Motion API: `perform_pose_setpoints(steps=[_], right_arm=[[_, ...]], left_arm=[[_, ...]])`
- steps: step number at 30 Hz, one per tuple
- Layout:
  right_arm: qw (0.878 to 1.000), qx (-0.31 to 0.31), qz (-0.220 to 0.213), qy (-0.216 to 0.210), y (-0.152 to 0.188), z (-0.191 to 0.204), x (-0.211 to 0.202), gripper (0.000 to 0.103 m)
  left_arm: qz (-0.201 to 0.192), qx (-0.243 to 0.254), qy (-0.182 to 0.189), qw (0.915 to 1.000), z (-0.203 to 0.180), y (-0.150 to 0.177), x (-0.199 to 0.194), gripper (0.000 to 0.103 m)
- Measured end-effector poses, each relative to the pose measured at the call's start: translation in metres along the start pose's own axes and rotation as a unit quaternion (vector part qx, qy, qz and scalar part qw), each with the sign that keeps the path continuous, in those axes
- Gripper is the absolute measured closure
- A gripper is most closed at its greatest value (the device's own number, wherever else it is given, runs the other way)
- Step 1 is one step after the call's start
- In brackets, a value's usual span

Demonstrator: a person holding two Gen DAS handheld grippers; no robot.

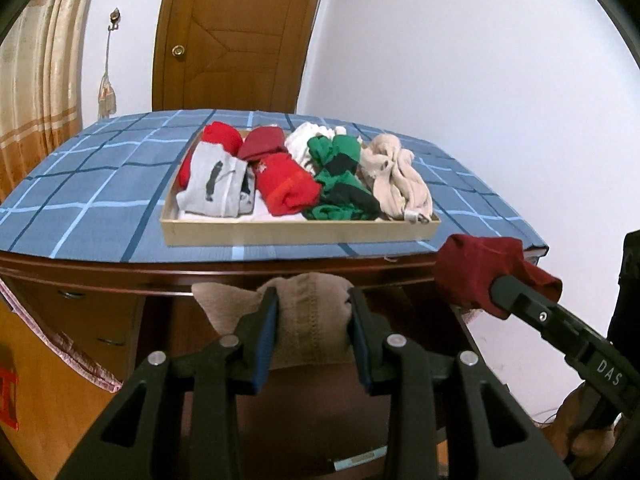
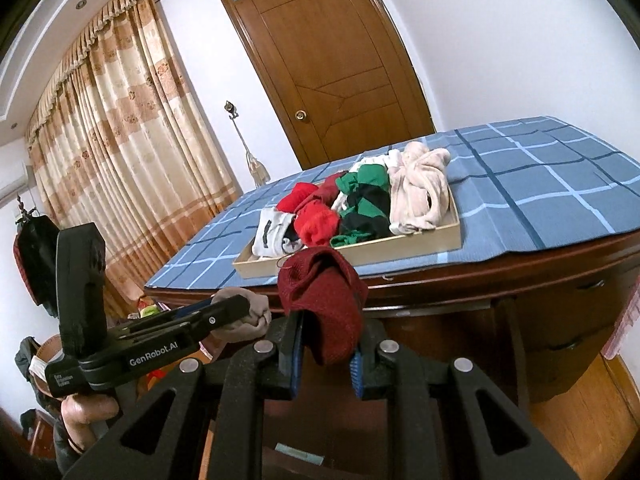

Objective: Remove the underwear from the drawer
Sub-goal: 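Lift the beige cloth and maroon sock out of the drawer up toward the tray, then carry both held items over the white tray and lower them in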

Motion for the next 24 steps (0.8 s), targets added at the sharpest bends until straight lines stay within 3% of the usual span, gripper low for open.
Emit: perform_pose_setpoints(steps=[24], right_arm=[[1.0,0.013,-0.024,0.015,-0.027,-0.001,0.016,0.082]], left_arm=[[-0.049,0.009,0.009,0.9987,0.002,-0.036,0.004,0.071]])
Point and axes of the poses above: each gripper's, at about its wrist camera, not at the fingertips, and x roughly the way its jaws point, z to its left, y to its underside, the point moved 3 cm from there along x, roughly the way its jaws point, and after that the axes turned 15 degrees about y, right-handed, at the moved point
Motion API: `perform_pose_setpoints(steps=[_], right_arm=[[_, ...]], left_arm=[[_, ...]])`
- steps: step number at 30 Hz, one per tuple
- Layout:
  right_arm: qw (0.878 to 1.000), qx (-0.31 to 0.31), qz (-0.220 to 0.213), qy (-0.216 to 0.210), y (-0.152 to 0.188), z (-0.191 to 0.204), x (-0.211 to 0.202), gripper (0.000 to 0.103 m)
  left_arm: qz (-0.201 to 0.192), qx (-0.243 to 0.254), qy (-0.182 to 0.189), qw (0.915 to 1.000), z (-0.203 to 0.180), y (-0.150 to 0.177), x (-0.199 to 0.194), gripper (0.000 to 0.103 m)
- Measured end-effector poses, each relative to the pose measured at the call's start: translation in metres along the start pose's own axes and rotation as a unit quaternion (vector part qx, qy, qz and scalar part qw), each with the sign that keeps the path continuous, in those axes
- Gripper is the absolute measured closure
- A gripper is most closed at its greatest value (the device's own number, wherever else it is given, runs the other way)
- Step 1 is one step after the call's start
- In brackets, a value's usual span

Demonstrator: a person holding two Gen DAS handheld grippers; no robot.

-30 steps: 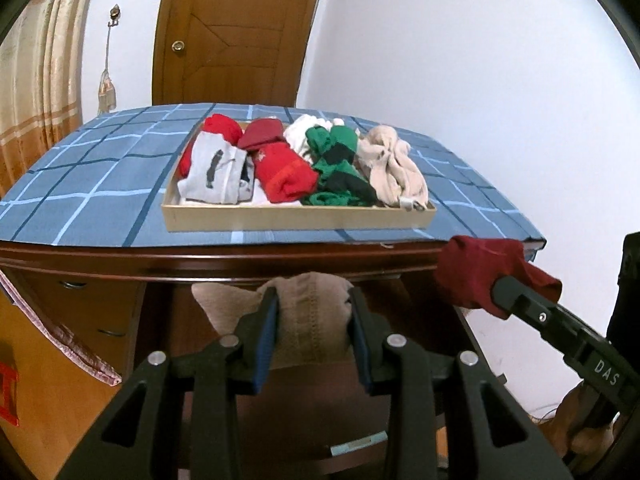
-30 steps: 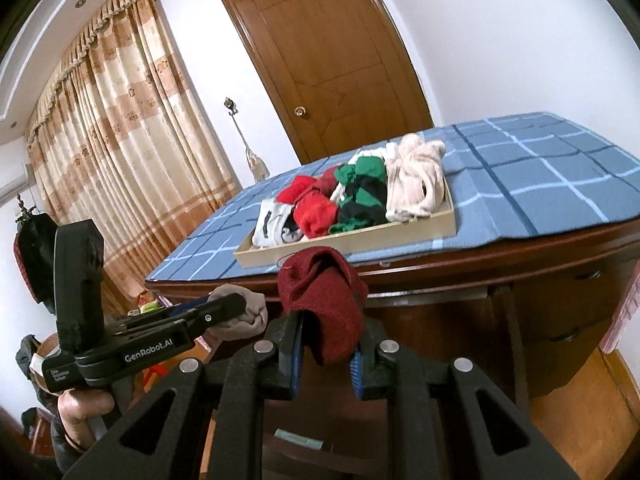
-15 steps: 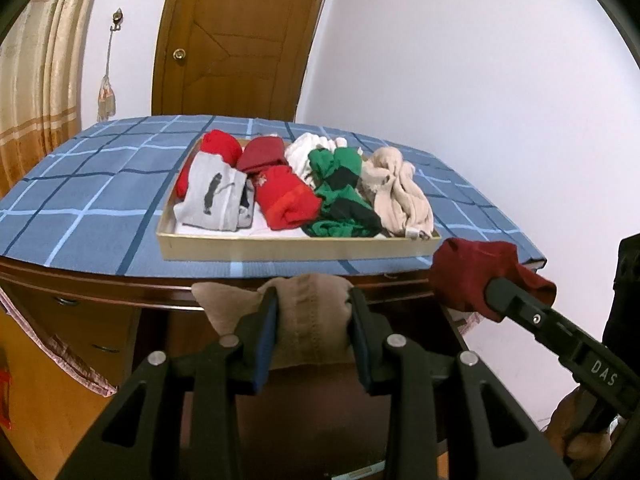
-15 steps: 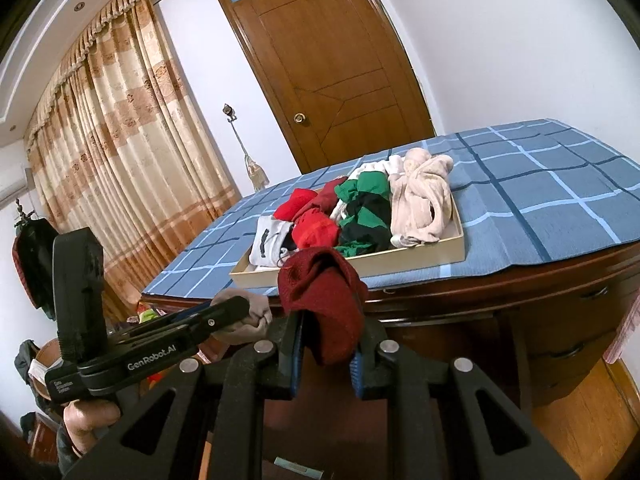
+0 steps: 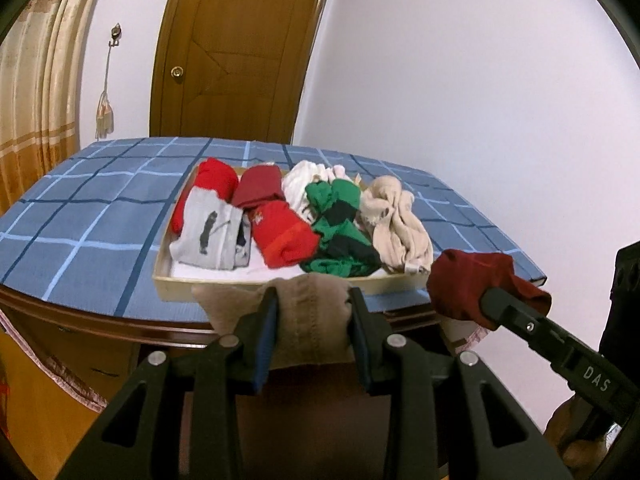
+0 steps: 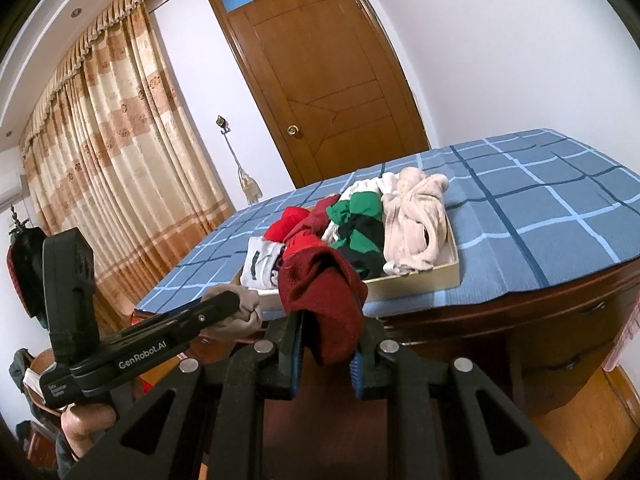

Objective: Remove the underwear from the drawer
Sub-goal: 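Carry both held items over the white tray and lower them in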

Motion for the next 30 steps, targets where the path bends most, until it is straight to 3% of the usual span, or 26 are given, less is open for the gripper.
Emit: perform_pose_setpoints(steps=[30], right_arm=[[0.999,0.012,-0.026,0.016,-0.044,0.005,0.035,0.082]], left_arm=[[-0.019,0.016,-0.011,0.9996,0.013,-0.047,0.027,0.071]])
Point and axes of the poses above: each gripper's, at about its wrist camera, not at the fingertips, and x roughly the way its jaws point, z to its left, y to its underside, the point moved 3 cm from there along x, roughly the way its jaws point, and after that the axes turned 15 degrees about y, right-handed, at the moved point
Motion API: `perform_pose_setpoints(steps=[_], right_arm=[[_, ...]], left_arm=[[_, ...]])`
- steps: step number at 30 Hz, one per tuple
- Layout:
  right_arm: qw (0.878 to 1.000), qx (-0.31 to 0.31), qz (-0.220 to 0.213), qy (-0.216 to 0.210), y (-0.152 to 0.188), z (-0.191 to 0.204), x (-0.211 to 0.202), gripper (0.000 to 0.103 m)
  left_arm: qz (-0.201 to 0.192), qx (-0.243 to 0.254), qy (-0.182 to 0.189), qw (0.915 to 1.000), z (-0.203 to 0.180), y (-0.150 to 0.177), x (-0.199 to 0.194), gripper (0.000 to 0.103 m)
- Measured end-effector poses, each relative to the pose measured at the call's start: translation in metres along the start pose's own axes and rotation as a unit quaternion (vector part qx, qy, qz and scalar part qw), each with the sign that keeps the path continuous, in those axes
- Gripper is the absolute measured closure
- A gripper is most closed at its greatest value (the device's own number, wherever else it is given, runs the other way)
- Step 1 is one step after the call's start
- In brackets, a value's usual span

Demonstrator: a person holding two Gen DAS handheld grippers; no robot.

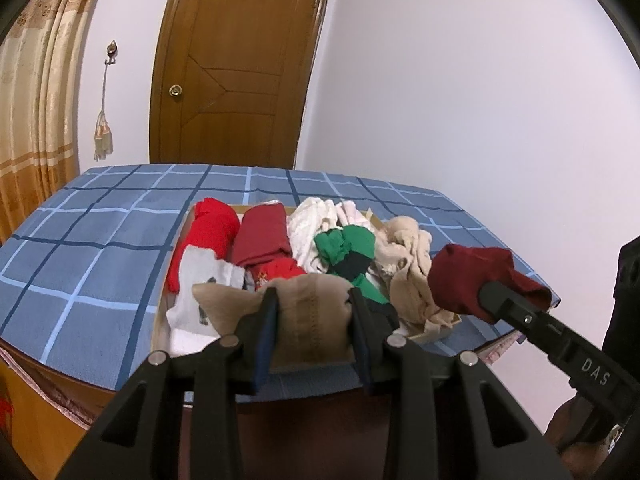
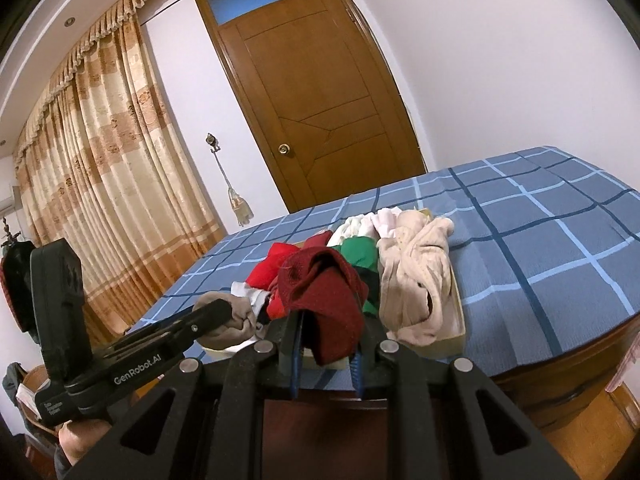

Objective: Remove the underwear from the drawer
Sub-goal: 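Carry both held items over the white tray and lower them in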

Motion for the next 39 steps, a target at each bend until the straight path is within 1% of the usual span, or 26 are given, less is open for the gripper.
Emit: perform_pose_setpoints(steps=[13,24,29,39], right_arm=[[1.0,0.001,0.003,0.009,-0.009,0.003,0.018,0.082],[1.0,-0.003,0.003,0.026,-0.018,0.002,0.032,0.082],[0.999,-0.001,0.011,0.03,-0.022,-0.001,0.041,0.082],[0.999,-0.006,0.013,0.04,-0.031,-0.004,0.053,0.082]], left_arm=[[0.016,0.01,-0.013,0.9997,0.008,-0.01,0.025,0.071],[0.024,0.012,-0.016,0.9995,0.012,-0.019,0.043,0.071],[0.029,0.013,-0.016,0.9994,0.013,-0.023,0.053,0.071],[0.034,0.014,-0.021,0.9991,0.015,-0.031,0.064,0.071]])
Point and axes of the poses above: each gripper's, at about its wrist camera, not at the fingertips, and x roughly the way its jaws point, z to its left, y to its underside, the point moved 3 cm from there along x, roughly the way its jaws point, and after that the axes turned 15 degrees about y, right-handed, at the moved point
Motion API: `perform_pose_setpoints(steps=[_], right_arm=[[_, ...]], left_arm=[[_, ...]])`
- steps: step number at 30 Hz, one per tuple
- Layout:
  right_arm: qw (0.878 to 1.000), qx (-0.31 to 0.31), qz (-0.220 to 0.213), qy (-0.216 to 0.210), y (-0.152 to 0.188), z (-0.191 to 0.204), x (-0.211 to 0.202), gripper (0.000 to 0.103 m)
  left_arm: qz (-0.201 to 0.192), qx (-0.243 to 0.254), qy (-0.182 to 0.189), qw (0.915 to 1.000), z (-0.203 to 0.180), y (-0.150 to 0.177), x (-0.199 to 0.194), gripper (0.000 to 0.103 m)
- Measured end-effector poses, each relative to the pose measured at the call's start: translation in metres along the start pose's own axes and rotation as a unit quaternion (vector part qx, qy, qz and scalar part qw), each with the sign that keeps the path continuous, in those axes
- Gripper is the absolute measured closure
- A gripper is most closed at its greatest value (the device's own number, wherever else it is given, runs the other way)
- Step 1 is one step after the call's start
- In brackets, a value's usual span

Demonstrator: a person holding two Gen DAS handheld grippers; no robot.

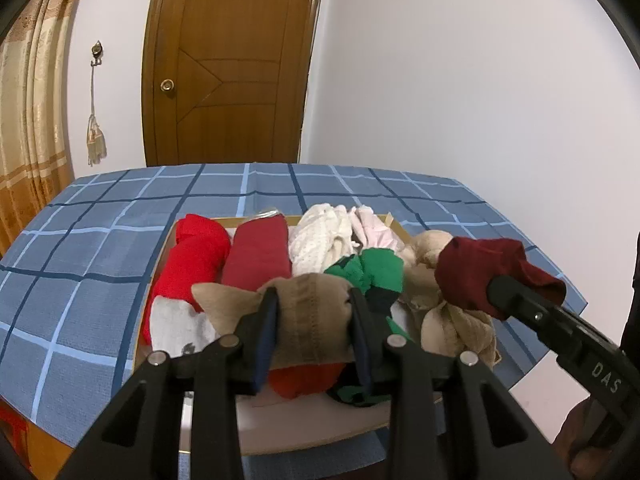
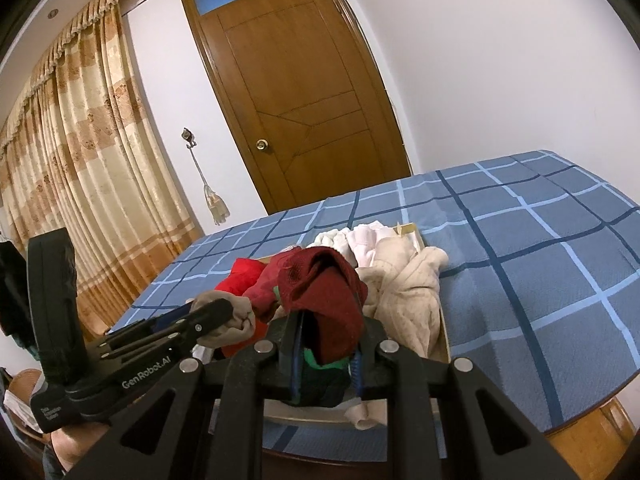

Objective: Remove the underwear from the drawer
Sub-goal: 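Carry both held items over the white tray and lower them in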

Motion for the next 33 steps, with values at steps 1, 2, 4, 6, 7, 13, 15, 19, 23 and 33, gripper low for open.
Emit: perform_pose_setpoints(steps=[1,2,4,6,7,13,15,19,23,33], right_arm=[[1.0,-0.001,0.001,0.002,0.0,0.0,0.001,0.082],[1.0,-0.002,0.002,0.006,0.0,-0.002,0.003,0.082],[1.0,-0.001,0.006,0.01,0.001,-0.003,0.006,0.082],[1.0,0.001,0.01,0.011,0.0,-0.004,0.01,0.082],[1.0,0.0,0.01,0.012,0.0,-0.004,0.011,0.082],[1.0,-0.006,0.019,0.013,0.0,0.002,0.022,0.082],[1.0,-0.009,0.017,0.017,0.0,0.004,0.024,0.082],[0.999,-0.011,0.025,0.024,0.002,0.007,0.035,0.082],[0.999,-0.011,0.038,0.028,0.005,0.009,0.046,0.082],[0.998,-0.018,0.055,0.033,0.006,0.017,0.06,0.082]], left_arm=[[0.001,0.0,-0.003,1.0,0.001,0.0,0.001,0.071],[0.002,-0.001,-0.006,1.0,0.003,-0.001,0.002,0.071],[0.005,-0.004,-0.007,1.0,0.005,-0.002,0.005,0.071],[0.005,-0.005,-0.006,1.0,0.005,-0.004,0.008,0.071],[0.005,-0.004,-0.006,1.0,0.004,-0.005,0.01,0.071],[0.016,0.005,-0.015,0.9997,0.002,-0.007,0.025,0.071],[0.017,0.005,-0.016,0.9997,0.002,-0.007,0.028,0.071],[0.022,0.015,-0.022,0.9994,-0.001,-0.009,0.036,0.071],[0.026,0.021,-0.032,0.9989,-0.001,-0.009,0.044,0.071],[0.034,0.024,-0.037,0.9984,0.001,-0.009,0.053,0.071]])
Point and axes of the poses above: each gripper's, at about its wrist camera, not at the fingertips, and x roughly the way its jaws point, z to its left, y to its underside, the point moved 3 cm from there along x, roughly the way its jaws point, and after that the axes turned 15 degrees about y, right-handed, at the moved point
